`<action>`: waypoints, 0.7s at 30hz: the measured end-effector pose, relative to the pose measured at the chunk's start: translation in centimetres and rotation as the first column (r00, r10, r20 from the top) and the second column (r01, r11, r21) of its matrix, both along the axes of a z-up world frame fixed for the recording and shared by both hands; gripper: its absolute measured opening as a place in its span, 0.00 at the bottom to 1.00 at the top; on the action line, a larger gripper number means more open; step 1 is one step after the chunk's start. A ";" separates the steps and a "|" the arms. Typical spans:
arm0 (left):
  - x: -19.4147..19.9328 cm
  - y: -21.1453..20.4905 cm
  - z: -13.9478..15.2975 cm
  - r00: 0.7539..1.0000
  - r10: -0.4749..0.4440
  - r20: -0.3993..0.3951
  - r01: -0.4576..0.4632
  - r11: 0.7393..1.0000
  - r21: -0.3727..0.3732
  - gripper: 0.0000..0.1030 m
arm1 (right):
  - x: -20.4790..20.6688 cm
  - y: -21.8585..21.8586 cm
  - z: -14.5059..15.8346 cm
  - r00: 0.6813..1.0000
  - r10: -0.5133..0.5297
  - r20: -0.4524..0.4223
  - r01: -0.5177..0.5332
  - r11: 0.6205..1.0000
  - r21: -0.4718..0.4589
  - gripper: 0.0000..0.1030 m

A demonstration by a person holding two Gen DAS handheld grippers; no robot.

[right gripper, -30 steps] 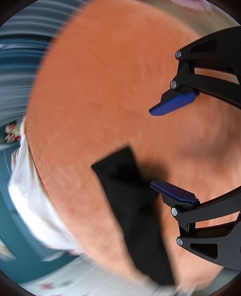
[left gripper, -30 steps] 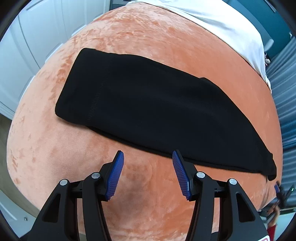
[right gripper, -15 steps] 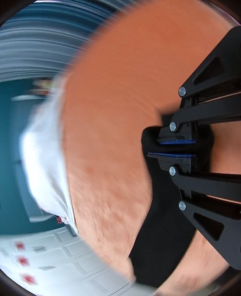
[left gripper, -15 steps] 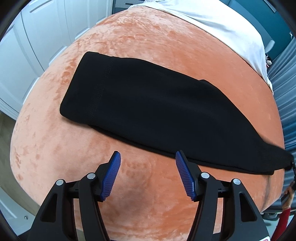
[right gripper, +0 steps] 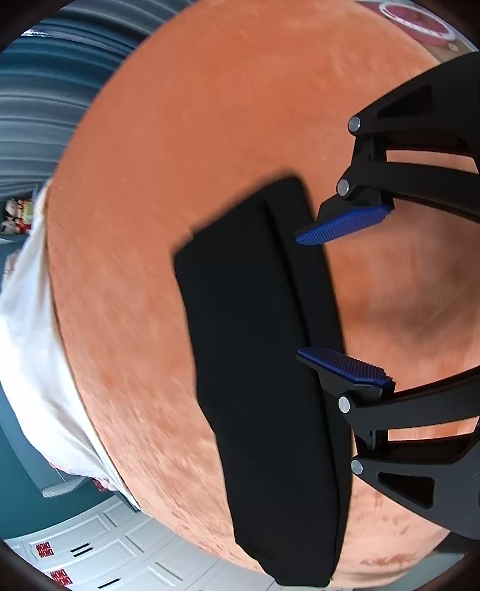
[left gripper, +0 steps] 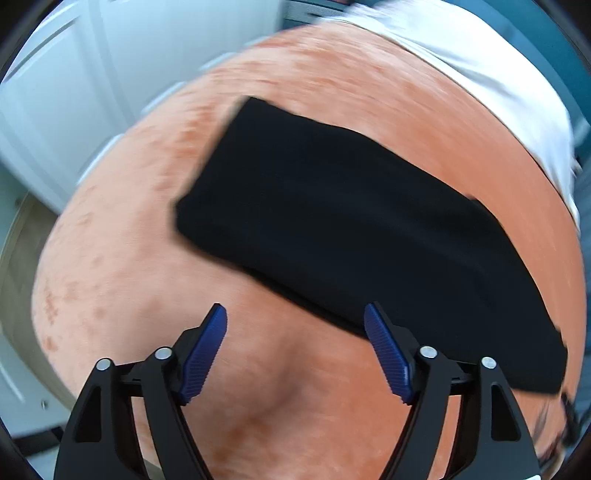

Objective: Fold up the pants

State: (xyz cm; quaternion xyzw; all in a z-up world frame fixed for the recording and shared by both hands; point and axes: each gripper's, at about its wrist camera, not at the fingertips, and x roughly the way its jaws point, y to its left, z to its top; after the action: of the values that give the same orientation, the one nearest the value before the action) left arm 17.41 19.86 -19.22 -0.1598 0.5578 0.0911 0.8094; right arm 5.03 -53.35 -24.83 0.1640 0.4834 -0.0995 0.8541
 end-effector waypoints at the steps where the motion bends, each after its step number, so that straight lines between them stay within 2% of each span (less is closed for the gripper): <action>1: -0.1 1.0 -0.3 1.000 0.031 -0.001 -0.031 0.999 -0.008 0.73 | 0.5 0.7 -0.3 1.000 -0.005 -0.003 0.005 1.000 0.000 0.54; 3: -0.6 4.2 -0.8 0.991 0.137 -0.003 -0.137 0.990 -0.017 0.73 | 0.6 1.4 -0.9 0.999 -0.033 -0.018 0.033 0.999 0.020 0.54; 7: -0.4 9.2 -2.1 0.968 0.253 -0.001 -0.252 0.966 -0.063 0.72 | -0.1 2.7 -1.1 0.998 -0.059 -0.028 0.059 0.998 -0.001 0.54; 11: 1.5 10.2 -4.1 0.971 0.233 -0.050 -0.238 0.958 -0.159 0.70 | -0.9 3.7 -0.8 0.997 -0.070 -0.034 0.071 0.997 0.014 0.54; 13: 2.5 9.9 -4.6 0.974 0.220 -0.049 -0.226 0.956 -0.187 0.60 | -1.1 3.9 -0.7 0.996 -0.078 -0.035 0.078 0.997 0.004 0.54; 16: 3.5 9.5 -4.9 0.978 0.205 -0.037 -0.208 0.961 -0.184 0.47 | -1.3 3.1 -0.5 0.992 -0.118 -0.033 0.119 0.993 0.023 0.55; 17: 3.9 9.3 -5.0 0.979 0.200 -0.042 -0.204 0.964 -0.173 0.39 | -1.5 2.4 -0.4 0.990 -0.141 -0.024 0.141 0.989 0.046 0.54; 21: 4.1 8.9 -5.1 0.977 0.207 -0.049 -0.212 0.965 -0.154 0.39 | -1.9 -1.6 -0.4 0.965 -0.261 0.002 0.259 0.959 0.112 0.54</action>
State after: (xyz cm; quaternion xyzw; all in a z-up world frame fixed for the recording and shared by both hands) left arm 21.50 28.75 -24.31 -0.2800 0.5565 0.1341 0.7707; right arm 3.16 -54.92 -25.20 0.2742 0.4555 -0.1823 0.8271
